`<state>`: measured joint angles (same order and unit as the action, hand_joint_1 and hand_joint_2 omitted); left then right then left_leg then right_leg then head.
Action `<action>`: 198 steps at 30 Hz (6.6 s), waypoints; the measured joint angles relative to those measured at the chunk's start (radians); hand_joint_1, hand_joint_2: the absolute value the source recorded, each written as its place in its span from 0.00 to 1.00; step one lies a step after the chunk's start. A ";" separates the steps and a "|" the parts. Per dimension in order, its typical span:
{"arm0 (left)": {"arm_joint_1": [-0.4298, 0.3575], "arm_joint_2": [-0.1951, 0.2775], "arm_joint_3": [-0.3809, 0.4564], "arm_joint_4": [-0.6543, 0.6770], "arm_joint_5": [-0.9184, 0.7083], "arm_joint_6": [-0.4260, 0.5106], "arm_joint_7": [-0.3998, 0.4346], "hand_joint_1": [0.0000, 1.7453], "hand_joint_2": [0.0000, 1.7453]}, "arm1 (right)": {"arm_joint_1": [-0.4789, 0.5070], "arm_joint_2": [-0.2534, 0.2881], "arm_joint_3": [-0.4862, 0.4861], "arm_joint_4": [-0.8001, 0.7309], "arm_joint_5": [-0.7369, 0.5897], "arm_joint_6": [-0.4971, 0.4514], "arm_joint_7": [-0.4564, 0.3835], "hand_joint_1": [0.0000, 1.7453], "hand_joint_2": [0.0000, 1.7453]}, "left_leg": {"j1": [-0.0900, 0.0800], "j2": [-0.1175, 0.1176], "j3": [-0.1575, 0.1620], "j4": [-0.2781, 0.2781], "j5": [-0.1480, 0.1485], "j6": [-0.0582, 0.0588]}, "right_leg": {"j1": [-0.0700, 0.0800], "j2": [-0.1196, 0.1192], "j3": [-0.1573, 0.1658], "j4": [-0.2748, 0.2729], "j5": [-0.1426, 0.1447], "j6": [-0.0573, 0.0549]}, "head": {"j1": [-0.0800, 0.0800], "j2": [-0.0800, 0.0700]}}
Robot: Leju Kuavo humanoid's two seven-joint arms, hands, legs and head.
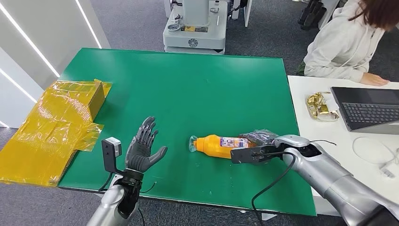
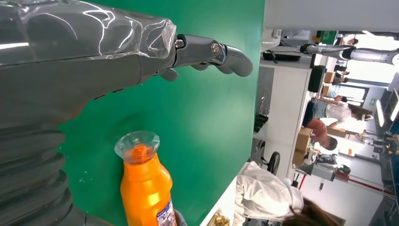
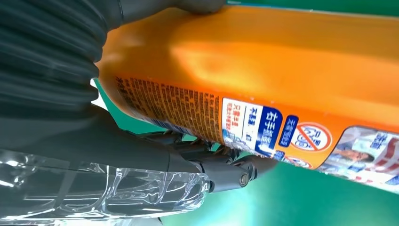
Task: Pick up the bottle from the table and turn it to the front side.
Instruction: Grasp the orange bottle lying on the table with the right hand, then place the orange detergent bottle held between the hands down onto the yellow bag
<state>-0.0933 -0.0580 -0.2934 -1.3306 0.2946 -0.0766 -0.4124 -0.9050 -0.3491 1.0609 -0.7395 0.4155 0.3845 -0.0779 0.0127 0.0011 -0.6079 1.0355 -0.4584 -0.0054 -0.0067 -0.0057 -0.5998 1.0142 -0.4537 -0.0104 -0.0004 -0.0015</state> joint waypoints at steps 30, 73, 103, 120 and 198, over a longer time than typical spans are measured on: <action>0.058 0.023 0.018 -0.028 -0.141 0.180 -0.139 0.00 1.00 | 0.396 -0.115 -0.250 -0.205 -0.853 -0.098 -0.219 1.00 1.00 | 0.000 -0.003 -0.002 0.000 -0.002 0.000 | 0.000 -0.003 -0.001 -0.001 -0.002 0.001 | 0.000 0.000; -0.563 -0.020 -0.333 0.330 0.373 -0.382 0.212 0.00 1.00 | 0.448 0.124 -0.487 -0.235 -0.394 -0.511 -0.386 1.00 1.00 | 0.000 -0.001 -0.002 0.000 0.001 -0.001 | 0.000 -0.001 -0.002 0.000 0.000 0.000 | 0.000 0.000; -0.590 -0.025 -0.350 0.331 0.321 -0.290 0.214 0.00 1.00 | 0.420 0.117 -0.441 -0.370 -0.282 -0.644 -0.309 1.00 1.00 | 0.000 -0.001 -0.002 0.000 0.001 -0.001 | 0.000 -0.001 -0.001 0.000 0.000 0.000 | 0.000 0.000; -0.563 -0.052 -0.350 0.236 0.440 -0.270 0.237 0.00 1.00 | 0.436 0.117 -0.445 -0.354 -0.276 -0.664 -0.315 1.00 1.00 | 0.000 -0.001 -0.002 0.000 0.001 -0.001 | 0.000 -0.001 -0.002 0.000 0.000 0.000 | 0.000 0.000; -0.647 0.110 -0.314 0.284 -1.444 0.477 0.264 1.00 1.00 | 0.772 0.135 -0.671 -0.801 -0.139 -0.637 -0.340 0.00 1.00 | 0.000 -0.001 -0.002 -0.001 0.001 -0.002 | 0.000 0.000 -0.003 0.000 0.000 -0.001 | 0.000 0.000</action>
<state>-0.7403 0.0519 -0.6071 -1.0470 -1.1496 0.4004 -0.1485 -0.1326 -0.2138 0.3899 -1.5408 0.2767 -0.2528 -0.4176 0.0129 0.0005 -0.6096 1.0342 -0.4573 -0.0069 -0.0065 -0.0060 -0.6027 1.0145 -0.4541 -0.0114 -0.0006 -0.0015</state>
